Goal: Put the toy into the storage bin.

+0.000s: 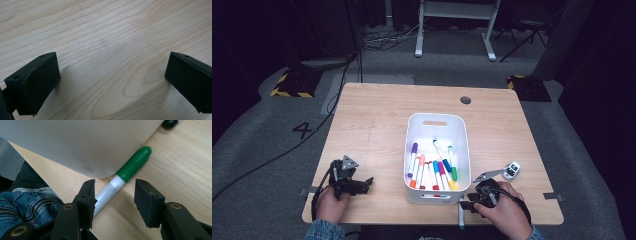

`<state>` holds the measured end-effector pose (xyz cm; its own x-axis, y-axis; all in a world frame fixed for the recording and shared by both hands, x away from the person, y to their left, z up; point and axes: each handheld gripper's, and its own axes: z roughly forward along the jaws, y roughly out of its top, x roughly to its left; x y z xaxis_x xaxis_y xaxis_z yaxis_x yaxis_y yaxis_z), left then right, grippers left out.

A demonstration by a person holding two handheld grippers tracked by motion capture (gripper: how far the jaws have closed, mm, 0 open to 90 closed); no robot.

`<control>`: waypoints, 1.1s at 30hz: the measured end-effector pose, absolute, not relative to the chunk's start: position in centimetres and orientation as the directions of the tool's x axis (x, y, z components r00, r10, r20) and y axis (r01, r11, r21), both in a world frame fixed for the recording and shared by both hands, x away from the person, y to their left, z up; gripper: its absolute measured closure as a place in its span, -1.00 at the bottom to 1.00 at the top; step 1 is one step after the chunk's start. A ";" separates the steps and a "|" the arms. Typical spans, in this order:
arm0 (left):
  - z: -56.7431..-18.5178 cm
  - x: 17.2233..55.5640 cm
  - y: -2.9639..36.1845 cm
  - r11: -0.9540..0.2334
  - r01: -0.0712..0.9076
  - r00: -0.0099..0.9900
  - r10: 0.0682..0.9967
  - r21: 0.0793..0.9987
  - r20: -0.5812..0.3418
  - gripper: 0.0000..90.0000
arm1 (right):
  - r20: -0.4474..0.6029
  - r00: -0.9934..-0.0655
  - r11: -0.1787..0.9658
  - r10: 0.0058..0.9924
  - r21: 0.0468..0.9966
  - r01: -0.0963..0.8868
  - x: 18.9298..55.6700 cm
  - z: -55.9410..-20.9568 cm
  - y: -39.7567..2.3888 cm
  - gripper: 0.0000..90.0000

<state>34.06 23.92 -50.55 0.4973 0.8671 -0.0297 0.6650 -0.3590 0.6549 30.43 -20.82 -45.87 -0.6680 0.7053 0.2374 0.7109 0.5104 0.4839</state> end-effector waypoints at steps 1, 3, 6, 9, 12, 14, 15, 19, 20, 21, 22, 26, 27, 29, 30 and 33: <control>-50.6 34.1 23.9 -0.359 0.665 0.497 0.867 0.655 -0.029 -1.00 | 0.240 -0.670 0.513 0.702 0.482 0.710 30.4 -46.0 -20.7 0.15; -50.6 34.1 23.9 -0.360 0.664 0.497 0.867 0.655 -0.026 -1.00 | 0.235 -0.678 0.522 0.696 0.482 0.703 30.4 -46.3 -20.4 0.15; -50.6 34.1 23.9 -0.359 0.665 0.497 0.867 0.655 -0.030 -1.00 | 0.241 -0.672 0.517 0.701 0.477 0.711 30.4 -46.8 -20.2 0.15; -50.5 34.1 23.9 -0.360 0.665 0.497 0.867 0.655 -0.028 -1.00 | 0.227 -0.673 0.526 0.704 0.469 0.709 30.6 -47.1 -20.4 0.17; -50.6 34.1 23.9 -0.359 0.665 0.497 0.867 0.655 -0.030 -1.00 | 0.208 -0.671 0.531 0.712 0.466 0.708 30.7 -47.3 -20.5 0.25; -50.6 34.1 23.9 -0.359 0.664 0.497 0.867 0.655 -0.028 -1.00 | 0.191 -0.669 0.542 0.718 0.450 0.710 30.8 -47.1 -20.8 0.40; -50.6 34.1 23.9 -0.359 0.664 0.497 0.867 0.656 -0.029 -1.00 | 0.177 -0.664 0.543 0.726 0.445 0.712 30.8 -47.1 -20.9 0.47; -50.6 34.1 23.9 -0.359 0.664 0.498 0.867 0.655 -0.029 -1.00 | 0.124 -0.636 0.540 0.761 0.421 0.729 31.1 -46.9 -21.7 0.69; -50.6 34.1 23.9 -0.359 0.665 0.497 0.867 0.655 -0.029 -1.00 | 0.126 -0.623 0.531 0.772 0.412 0.741 31.1 -46.9 -21.8 0.71; -50.6 34.1 23.9 -0.359 0.665 0.498 0.867 0.655 -0.030 -1.00 | 0.135 -0.616 0.520 0.776 0.416 0.746 31.3 -46.9 -22.1 0.71; -50.6 34.1 23.9 -0.359 0.665 0.498 0.867 0.655 -0.030 -1.00 | 0.121 -0.612 0.518 0.782 0.420 0.745 31.4 -46.9 -22.4 0.71; -50.5 34.1 23.9 -0.360 0.664 0.496 0.868 0.656 -0.027 -1.00 | 0.146 -0.597 0.498 0.789 0.420 0.759 31.5 -46.9 -22.7 0.71; -50.6 34.1 23.9 -0.360 0.664 0.497 0.868 0.656 -0.027 -1.00 | 0.139 -0.596 0.498 0.791 0.419 0.759 31.5 -46.9 -22.8 0.71; -50.6 34.1 23.9 -0.360 0.664 0.497 0.867 0.656 -0.027 -1.00 | 0.156 -0.584 0.483 0.796 0.418 0.770 31.5 -46.8 -22.9 0.71; -50.6 34.1 23.9 -0.359 0.665 0.498 0.867 0.655 -0.029 -1.00 | 0.154 -0.589 0.484 0.793 0.427 0.763 31.5 -46.7 -23.0 0.71; -50.6 34.1 23.9 -0.360 0.664 0.497 0.868 0.656 -0.027 -1.00 | 0.186 -0.584 0.466 0.790 0.436 0.770 31.6 -46.4 -23.2 0.71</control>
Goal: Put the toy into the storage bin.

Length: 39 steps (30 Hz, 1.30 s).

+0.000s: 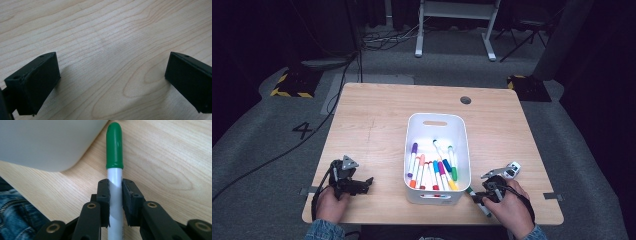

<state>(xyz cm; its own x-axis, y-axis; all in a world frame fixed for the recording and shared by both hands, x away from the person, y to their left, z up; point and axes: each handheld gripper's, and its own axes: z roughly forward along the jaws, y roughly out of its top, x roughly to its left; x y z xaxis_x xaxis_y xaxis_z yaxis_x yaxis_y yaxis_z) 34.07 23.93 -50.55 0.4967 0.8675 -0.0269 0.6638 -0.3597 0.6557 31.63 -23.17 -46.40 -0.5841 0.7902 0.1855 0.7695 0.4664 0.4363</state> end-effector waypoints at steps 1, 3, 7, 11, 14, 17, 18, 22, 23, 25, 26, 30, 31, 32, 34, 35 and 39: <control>-50.6 34.1 23.9 -0.359 0.665 0.497 0.867 0.655 -0.030 -1.00 | 0.187 -0.583 0.464 0.791 0.438 0.770 31.7 -46.3 -23.3 0.71; -50.6 34.1 23.9 -0.360 0.664 0.497 0.867 0.656 -0.027 -1.00 | 0.198 -0.577 0.451 0.793 0.446 0.773 31.7 -45.9 -23.5 0.71; -50.6 34.1 23.9 -0.359 0.665 0.497 0.867 0.655 -0.029 -1.00 | 0.196 -0.573 0.439 0.795 0.466 0.768 31.8 -45.1 -23.8 0.71; -50.6 34.1 23.9 -0.359 0.665 0.497 0.867 0.655 -0.030 -1.00 | 0.201 -0.568 0.423 0.798 0.484 0.766 31.9 -44.2 -24.2 0.71; -50.6 34.1 23.9 -0.360 0.664 0.498 0.867 0.655 -0.028 -1.00 | 0.202 -0.566 0.412 0.800 0.501 0.761 31.9 -43.6 -24.5 0.71; -50.6 34.1 23.9 -0.359 0.665 0.497 0.867 0.655 -0.030 -1.00 | 0.201 -0.563 0.401 0.802 0.517 0.756 31.9 -42.9 -24.7 0.71; -50.6 34.1 23.9 -0.359 0.665 0.498 0.867 0.655 -0.030 -1.00 | 0.205 -0.564 0.398 0.800 0.522 0.755 31.9 -42.6 -24.8 0.71; -50.6 34.1 23.9 -0.359 0.664 0.497 0.867 0.656 -0.028 -1.00 | 0.220 -0.567 0.384 0.794 0.542 0.748 32.0 -41.8 -25.1 0.71; -50.6 34.1 23.9 -0.359 0.664 0.497 0.867 0.656 -0.028 -1.00 | 0.220 -0.567 0.381 0.794 0.546 0.746 31.9 -41.6 -25.1 0.71; -50.6 34.1 23.9 -0.359 0.665 0.497 0.867 0.655 -0.030 -1.00 | 0.231 -0.566 0.370 0.791 0.556 0.744 31.9 -41.1 -25.2 0.71; -50.6 34.1 23.9 -0.359 0.664 0.497 0.867 0.655 -0.029 -1.00 | 0.234 -0.565 0.364 0.791 0.561 0.743 31.9 -40.9 -25.2 0.71; -50.6 34.1 23.9 -0.360 0.664 0.497 0.867 0.656 -0.027 -1.00 | 0.239 -0.566 0.348 0.789 0.585 0.733 32.0 -39.8 -25.5 0.71; -50.5 34.1 23.9 -0.360 0.664 0.497 0.867 0.655 -0.027 -1.00 | 0.235 -0.568 0.348 0.789 0.592 0.727 32.0 -39.5 -25.5 0.71; -50.6 34.1 23.9 -0.359 0.664 0.497 0.867 0.655 -0.029 -1.00 | 0.236 -0.567 0.344 0.789 0.595 0.727 32.0 -39.3 -25.6 0.71; -50.6 34.1 23.9 -0.359 0.665 0.497 0.867 0.655 -0.029 -1.00 | 0.227 -0.573 0.346 0.788 0.607 0.716 32.0 -38.8 -25.7 0.71; -50.6 34.1 23.9 -0.359 0.665 0.497 0.867 0.655 -0.029 -1.00 | 0.238 -0.573 0.339 0.784 0.609 0.717 32.0 -38.5 -25.6 0.71; -50.6 34.1 23.9 -0.359 0.665 0.498 0.867 0.655 -0.029 -1.00 | 0.240 -0.575 0.331 0.782 0.622 0.710 32.1 -37.7 -25.5 0.71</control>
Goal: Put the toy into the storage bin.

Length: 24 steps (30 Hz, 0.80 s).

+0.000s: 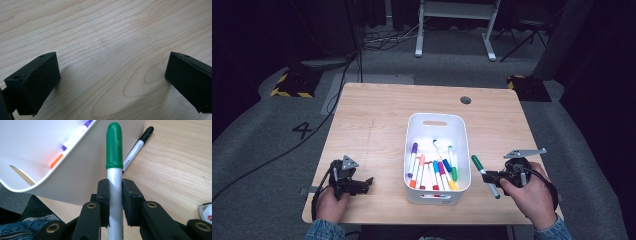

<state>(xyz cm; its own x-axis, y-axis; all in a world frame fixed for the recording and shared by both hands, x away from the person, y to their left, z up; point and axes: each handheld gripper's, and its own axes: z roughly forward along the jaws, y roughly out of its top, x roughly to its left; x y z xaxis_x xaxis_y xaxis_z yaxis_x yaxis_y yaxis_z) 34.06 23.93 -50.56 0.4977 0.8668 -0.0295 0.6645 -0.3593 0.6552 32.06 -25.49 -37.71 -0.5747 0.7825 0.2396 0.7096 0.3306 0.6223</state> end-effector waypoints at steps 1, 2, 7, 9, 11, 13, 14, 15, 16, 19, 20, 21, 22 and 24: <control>-50.6 34.1 23.9 -0.359 0.665 0.497 0.867 0.655 -0.029 -1.00 | 0.239 -0.577 0.329 0.781 0.627 0.706 32.1 -37.5 -25.4 0.71; -50.6 34.1 23.9 -0.361 0.663 0.497 0.867 0.656 -0.025 -1.00 | 0.240 -0.580 0.330 0.778 0.629 0.703 32.1 -37.3 -25.4 0.71; -50.5 34.1 23.9 -0.360 0.665 0.497 0.867 0.655 -0.028 -1.00 | 0.238 -0.593 0.330 0.769 0.647 0.687 32.2 -36.2 -25.2 0.71; -50.6 34.1 23.9 -0.360 0.663 0.497 0.867 0.656 -0.026 -1.00 | 0.240 -0.599 0.329 0.764 0.654 0.681 32.2 -35.8 -25.0 0.71; -50.5 34.1 23.9 -0.360 0.664 0.497 0.868 0.656 -0.026 -1.00 | 0.236 -0.605 0.332 0.760 0.660 0.674 32.3 -35.5 -24.9 0.71; -50.6 34.1 23.9 -0.359 0.665 0.497 0.867 0.655 -0.029 -1.00 | 0.238 -0.607 0.330 0.758 0.663 0.672 32.2 -35.2 -24.7 0.71; -50.5 34.1 23.9 -0.361 0.663 0.497 0.867 0.656 -0.025 -1.00 | 0.234 -0.612 0.333 0.755 0.667 0.666 32.3 -35.0 -24.7 0.71; -50.5 34.1 23.9 -0.360 0.664 0.496 0.868 0.656 -0.026 -1.00 | 0.236 -0.614 0.332 0.753 0.670 0.664 32.3 -34.9 -24.6 0.71; -50.5 34.1 23.9 -0.361 0.663 0.496 0.868 0.656 -0.024 -1.00 | 0.237 -0.617 0.332 0.750 0.672 0.662 32.3 -34.7 -24.6 0.71; -50.6 34.1 23.9 -0.359 0.665 0.497 0.867 0.655 -0.028 -1.00 | 0.236 -0.623 0.332 0.746 0.678 0.655 32.3 -34.2 -24.3 0.71; -50.6 34.1 23.9 -0.360 0.663 0.497 0.867 0.656 -0.026 -1.00 | 0.238 -0.625 0.331 0.743 0.682 0.653 32.3 -34.1 -24.2 0.71; -50.6 34.1 23.9 -0.360 0.663 0.497 0.868 0.656 -0.026 -1.00 | 0.242 -0.627 0.331 0.741 0.680 0.654 32.3 -33.9 -24.1 0.71; -50.6 34.1 23.9 -0.360 0.664 0.497 0.867 0.655 -0.027 -1.00 | 0.240 -0.632 0.334 0.737 0.684 0.649 32.4 -33.8 -24.0 0.71; -50.6 34.1 23.9 -0.359 0.665 0.497 0.867 0.655 -0.029 -1.00 | 0.247 -0.633 0.330 0.734 0.684 0.650 32.4 -33.7 -23.8 0.71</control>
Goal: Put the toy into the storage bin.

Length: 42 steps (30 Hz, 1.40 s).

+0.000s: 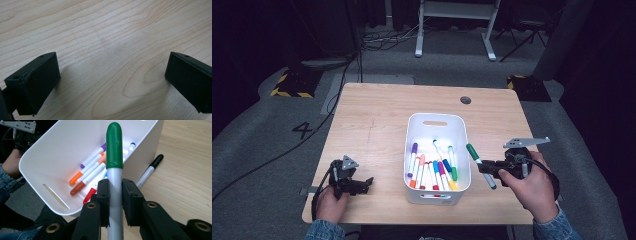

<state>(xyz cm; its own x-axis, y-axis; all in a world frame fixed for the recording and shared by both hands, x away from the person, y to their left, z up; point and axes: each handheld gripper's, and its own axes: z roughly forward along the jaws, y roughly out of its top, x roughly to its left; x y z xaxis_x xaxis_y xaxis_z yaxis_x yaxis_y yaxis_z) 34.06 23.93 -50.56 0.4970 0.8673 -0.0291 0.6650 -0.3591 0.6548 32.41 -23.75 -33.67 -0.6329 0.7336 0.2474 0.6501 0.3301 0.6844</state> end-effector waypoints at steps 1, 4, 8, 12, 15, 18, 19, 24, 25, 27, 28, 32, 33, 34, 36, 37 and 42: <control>-50.6 34.1 23.9 -0.360 0.664 0.497 0.867 0.656 -0.027 -1.00 | 0.248 -0.639 0.334 0.728 0.686 0.647 32.4 -33.6 -23.7 0.71; -50.6 34.1 23.9 -0.360 0.664 0.497 0.868 0.655 -0.027 -1.00 | 0.247 -0.648 0.338 0.721 0.691 0.639 32.5 -33.4 -23.2 0.71; -50.6 34.1 23.9 -0.360 0.663 0.497 0.867 0.656 -0.027 -1.00 | 0.246 -0.660 0.344 0.710 0.696 0.630 32.6 -33.1 -22.6 0.71; -50.5 34.1 23.9 -0.361 0.663 0.496 0.868 0.656 -0.025 -1.00 | 0.244 -0.668 0.350 0.703 0.699 0.623 32.7 -32.8 -22.1 0.71; -50.6 34.1 23.9 -0.360 0.663 0.497 0.867 0.656 -0.026 -1.00 | 0.247 -0.669 0.351 0.701 0.698 0.625 32.7 -32.6 -21.7 0.71; -50.6 34.1 23.9 -0.359 0.664 0.498 0.867 0.655 -0.030 -1.00 | 0.253 -0.678 0.352 0.690 0.701 0.620 32.8 -32.5 -21.2 0.71; -50.6 34.1 23.9 -0.360 0.663 0.497 0.867 0.656 -0.026 -1.00 | 0.256 -0.680 0.354 0.687 0.699 0.621 32.8 -32.4 -21.0 0.71; -50.6 34.1 23.9 -0.359 0.665 0.497 0.867 0.655 -0.029 -1.00 | 0.243 -0.703 0.371 0.668 0.710 0.598 33.0 -32.2 -20.2 0.71; -50.6 34.1 23.9 -0.360 0.663 0.497 0.867 0.656 -0.026 -1.00 | 0.253 -0.702 0.365 0.666 0.710 0.602 33.0 -32.2 -19.9 0.71; -50.5 34.1 23.9 -0.360 0.664 0.496 0.868 0.656 -0.026 -1.00 | 0.248 -0.712 0.374 0.657 0.712 0.594 33.1 -32.1 -19.5 0.71; -50.5 34.1 23.9 -0.360 0.664 0.496 0.868 0.656 -0.026 -1.00 | 0.255 -0.713 0.372 0.654 0.712 0.596 33.1 -32.1 -19.2 0.71; -50.5 34.1 23.9 -0.361 0.663 0.497 0.868 0.656 -0.024 -1.00 | 0.256 -0.723 0.379 0.642 0.714 0.589 33.3 -32.2 -18.4 0.71; -50.6 34.1 23.9 -0.360 0.663 0.497 0.867 0.656 -0.026 -1.00 | 0.258 -0.727 0.380 0.636 0.715 0.586 33.3 -32.2 -18.2 0.71; -50.5 34.1 23.9 -0.360 0.664 0.496 0.868 0.656 -0.026 -1.00 | 0.257 -0.729 0.382 0.634 0.715 0.585 33.3 -32.3 -18.0 0.71; -50.5 34.1 23.9 -0.360 0.664 0.496 0.868 0.656 -0.026 -1.00 | 0.258 -0.734 0.387 0.629 0.714 0.583 33.3 -32.5 -17.7 0.71; -50.5 34.1 23.9 -0.360 0.665 0.497 0.867 0.655 -0.028 -1.00 | 0.261 -0.737 0.390 0.624 0.713 0.583 33.4 -32.6 -17.5 0.71; -50.6 34.1 23.9 -0.360 0.663 0.498 0.867 0.656 -0.027 -1.00 | 0.264 -0.737 0.396 0.622 0.705 0.588 33.5 -33.2 -17.2 0.71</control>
<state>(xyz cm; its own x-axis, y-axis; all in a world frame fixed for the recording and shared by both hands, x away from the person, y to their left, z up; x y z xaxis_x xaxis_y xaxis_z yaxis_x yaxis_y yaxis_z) 34.08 23.94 -50.56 0.4975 0.8671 -0.0266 0.6632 -0.3604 0.6560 33.48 -17.15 -33.19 -0.7367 0.6224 0.2643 0.5878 0.3962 0.7053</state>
